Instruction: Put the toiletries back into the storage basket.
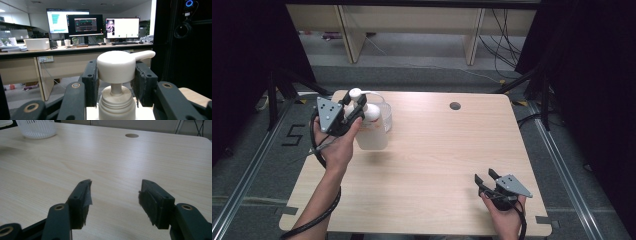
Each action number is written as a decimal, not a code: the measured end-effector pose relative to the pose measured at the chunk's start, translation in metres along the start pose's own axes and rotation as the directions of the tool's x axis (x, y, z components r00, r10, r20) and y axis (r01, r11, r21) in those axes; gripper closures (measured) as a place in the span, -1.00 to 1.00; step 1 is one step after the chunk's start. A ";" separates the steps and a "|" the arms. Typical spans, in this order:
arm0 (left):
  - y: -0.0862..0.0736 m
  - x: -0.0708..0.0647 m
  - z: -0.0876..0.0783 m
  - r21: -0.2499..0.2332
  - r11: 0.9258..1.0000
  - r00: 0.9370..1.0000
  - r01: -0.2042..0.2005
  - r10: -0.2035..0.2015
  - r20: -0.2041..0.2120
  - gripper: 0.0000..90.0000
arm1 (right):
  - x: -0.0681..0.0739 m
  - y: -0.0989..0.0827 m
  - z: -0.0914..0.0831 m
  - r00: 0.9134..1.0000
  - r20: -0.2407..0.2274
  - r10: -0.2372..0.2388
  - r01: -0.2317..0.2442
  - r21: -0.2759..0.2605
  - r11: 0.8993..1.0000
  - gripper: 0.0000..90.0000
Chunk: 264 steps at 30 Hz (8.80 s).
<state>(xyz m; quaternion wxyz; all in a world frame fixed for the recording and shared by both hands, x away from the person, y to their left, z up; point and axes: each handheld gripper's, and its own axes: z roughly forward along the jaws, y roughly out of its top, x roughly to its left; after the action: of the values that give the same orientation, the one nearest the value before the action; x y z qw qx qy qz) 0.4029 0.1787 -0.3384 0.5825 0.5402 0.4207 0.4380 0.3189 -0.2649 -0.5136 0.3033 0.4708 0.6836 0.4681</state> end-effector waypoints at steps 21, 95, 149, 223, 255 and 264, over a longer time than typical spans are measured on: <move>0.006 0.006 0.008 -0.009 1.000 1.000 -0.007 0.007 -0.007 0.31 | 0.000 0.000 0.000 1.000 -0.009 0.008 -0.008 0.003 1.000 -0.05; 0.036 0.017 0.036 -0.076 0.997 0.999 -0.012 0.010 -0.037 0.31 | 0.000 0.001 0.000 1.000 0.001 -0.021 0.021 0.010 1.000 -0.06; 0.049 0.024 0.056 -0.091 0.996 0.999 -0.026 0.021 -0.049 0.31 | 0.000 0.001 0.000 1.000 0.001 -0.025 0.025 0.008 1.000 -0.07; 0.041 0.036 0.100 -0.054 0.998 0.999 -0.032 0.030 -0.035 0.31 | -0.001 0.001 0.001 0.999 -0.011 -0.050 0.050 0.010 0.999 -0.07; 0.029 0.040 0.115 -0.012 1.000 0.999 -0.029 0.029 -0.042 0.31 | 0.001 0.001 0.001 0.999 -0.012 -0.039 0.039 0.018 0.999 -0.07; 0.023 0.041 0.118 -0.001 1.000 0.999 -0.028 0.028 -0.046 0.31 | 0.001 0.000 0.002 0.999 -0.009 -0.041 0.041 0.009 0.999 -0.07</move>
<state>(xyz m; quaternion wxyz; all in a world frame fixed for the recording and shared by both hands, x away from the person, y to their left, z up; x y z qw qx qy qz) 0.5265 0.1880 -0.3088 0.5668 0.5356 0.4260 0.4588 0.3199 -0.2629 -0.5139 0.3075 0.4560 0.6964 0.4610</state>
